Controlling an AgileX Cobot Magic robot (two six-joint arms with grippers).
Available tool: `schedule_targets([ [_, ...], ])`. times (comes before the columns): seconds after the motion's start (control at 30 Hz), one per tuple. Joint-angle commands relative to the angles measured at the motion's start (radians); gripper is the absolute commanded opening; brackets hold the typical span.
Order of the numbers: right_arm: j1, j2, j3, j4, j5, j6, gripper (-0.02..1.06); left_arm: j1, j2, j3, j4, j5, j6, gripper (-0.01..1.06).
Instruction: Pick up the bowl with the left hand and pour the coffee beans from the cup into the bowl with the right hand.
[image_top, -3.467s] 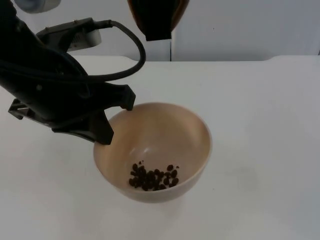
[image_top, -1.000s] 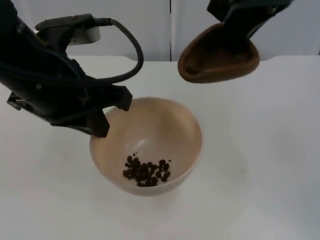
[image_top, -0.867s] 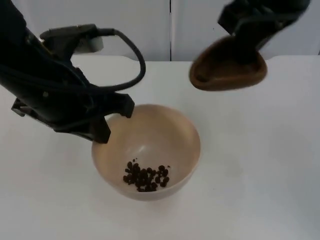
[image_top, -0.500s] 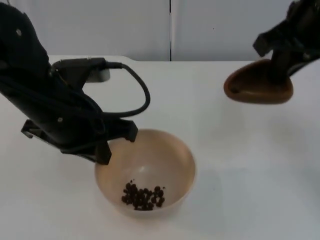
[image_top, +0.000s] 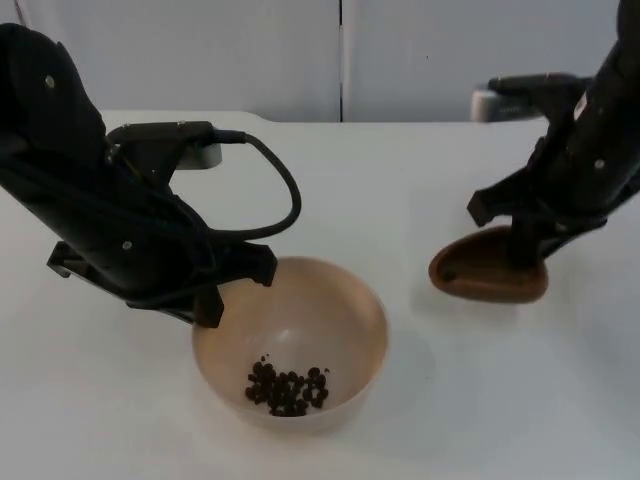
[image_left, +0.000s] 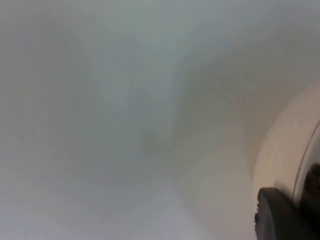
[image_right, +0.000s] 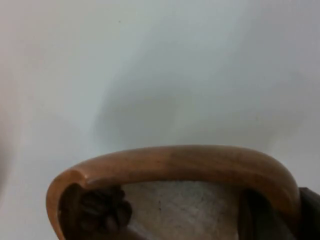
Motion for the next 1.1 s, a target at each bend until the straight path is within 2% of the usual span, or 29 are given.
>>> schedule_targets([
  [0.0, -0.004, 0.016, 0.003, 0.006, -0.026, 0.012, 0.0, -0.006, 0.003, -0.005, 0.007, -0.013, -0.009, 0.0],
  [0.47, -0.004, 0.113, 0.003, 0.006, -0.061, 0.023, 0.0, -0.006, 0.003, -0.005, 0.009, -0.019, -0.009, 0.0],
  [0.57, -0.004, 0.116, 0.003, 0.008, -0.065, 0.039, 0.0, -0.006, 0.003, -0.005, 0.009, -0.017, -0.009, 0.04],
  [0.67, -0.004, 0.118, 0.003, 0.005, -0.072, 0.05, 0.04, -0.006, 0.003, -0.005, 0.009, -0.017, -0.009, 0.23],
  [0.7, -0.004, 0.118, 0.003, 0.005, -0.072, 0.05, 0.11, -0.006, 0.003, -0.005, 0.009, -0.017, -0.009, 0.38],
  [0.73, -0.004, 0.118, 0.003, 0.005, -0.072, 0.05, 0.11, -0.006, 0.003, -0.005, 0.009, -0.017, -0.009, 0.38],
  [0.83, -0.004, 0.118, 0.003, 0.005, -0.072, 0.05, 0.3, -0.006, 0.003, -0.005, 0.002, -0.01, -0.009, 0.66],
  [0.87, -0.004, 0.118, 0.003, 0.011, -0.072, 0.05, 0.37, -0.006, 0.003, -0.005, -0.001, -0.007, -0.009, 0.73],
  [0.9, -0.004, 0.118, 0.003, 0.011, -0.072, 0.05, 0.37, -0.006, 0.003, -0.005, -0.001, -0.007, -0.009, 0.73],
  [1.0, -0.004, 0.118, 0.003, 0.013, -0.076, 0.057, 0.63, -0.006, 0.003, -0.005, -0.003, -0.007, -0.009, 0.85],
  [1.03, -0.004, 0.118, 0.003, 0.013, -0.076, 0.057, 0.63, -0.006, 0.003, -0.005, -0.003, -0.007, -0.009, 0.85],
  [1.07, -0.004, 0.116, 0.003, 0.011, -0.076, 0.057, 0.72, -0.006, 0.003, -0.005, -0.003, -0.009, -0.009, 0.86],
])
